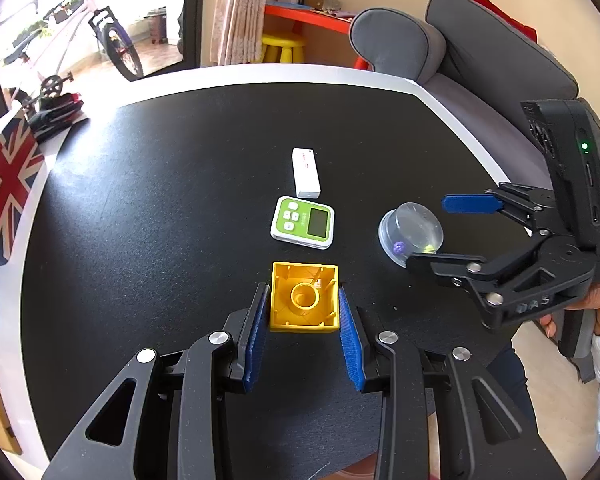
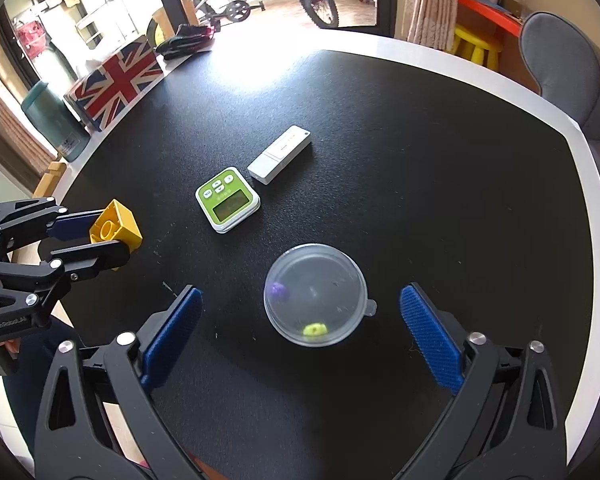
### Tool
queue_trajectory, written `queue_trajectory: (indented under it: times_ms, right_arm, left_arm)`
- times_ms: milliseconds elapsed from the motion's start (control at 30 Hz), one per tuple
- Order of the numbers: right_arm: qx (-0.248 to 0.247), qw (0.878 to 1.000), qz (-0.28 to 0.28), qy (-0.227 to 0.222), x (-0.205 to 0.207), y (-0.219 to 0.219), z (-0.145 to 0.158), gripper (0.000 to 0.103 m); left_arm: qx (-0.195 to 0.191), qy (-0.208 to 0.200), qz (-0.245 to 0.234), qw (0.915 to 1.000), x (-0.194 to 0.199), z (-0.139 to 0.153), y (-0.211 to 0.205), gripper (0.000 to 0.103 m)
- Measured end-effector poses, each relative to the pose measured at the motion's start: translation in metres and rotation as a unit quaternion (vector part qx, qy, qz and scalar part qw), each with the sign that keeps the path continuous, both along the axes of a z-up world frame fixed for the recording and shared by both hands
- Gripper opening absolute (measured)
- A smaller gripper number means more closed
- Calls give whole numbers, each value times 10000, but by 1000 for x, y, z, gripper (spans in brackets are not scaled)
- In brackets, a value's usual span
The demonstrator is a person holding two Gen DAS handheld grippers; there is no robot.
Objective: Collect trash
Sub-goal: 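Grasp the clear dome container with the right gripper while the left holds the block, then carry the container and block over the wastebasket and open both grippers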
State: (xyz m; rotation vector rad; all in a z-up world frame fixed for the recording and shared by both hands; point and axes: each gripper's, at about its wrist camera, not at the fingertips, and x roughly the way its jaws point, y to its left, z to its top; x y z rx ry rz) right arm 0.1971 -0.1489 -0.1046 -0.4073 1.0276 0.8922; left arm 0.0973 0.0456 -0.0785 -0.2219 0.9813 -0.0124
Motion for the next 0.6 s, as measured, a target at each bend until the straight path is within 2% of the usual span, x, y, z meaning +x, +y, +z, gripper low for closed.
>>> queue_trajectory:
  times_ms: [33, 133, 400, 600]
  right_arm:
    - [-90, 10000, 20, 2, 0, 3, -3, 72]
    - [-198, 9998, 30, -18, 1, 7, -7, 52]
    - [-44, 9999, -41, -124, -2, 0, -1, 52]
    - [176, 9995, -65, -249, -17, -13, 18, 52]
  left_arm:
    - [-14, 4, 3, 10000, 0, -1, 1, 33]
    - [-41, 9, 4, 10000, 0, -3, 2, 33]
    - [-52, -40, 9, 10000, 1, -1, 2, 33]
    - [-47, -120, -2, 9999, -7, 6, -4, 33]
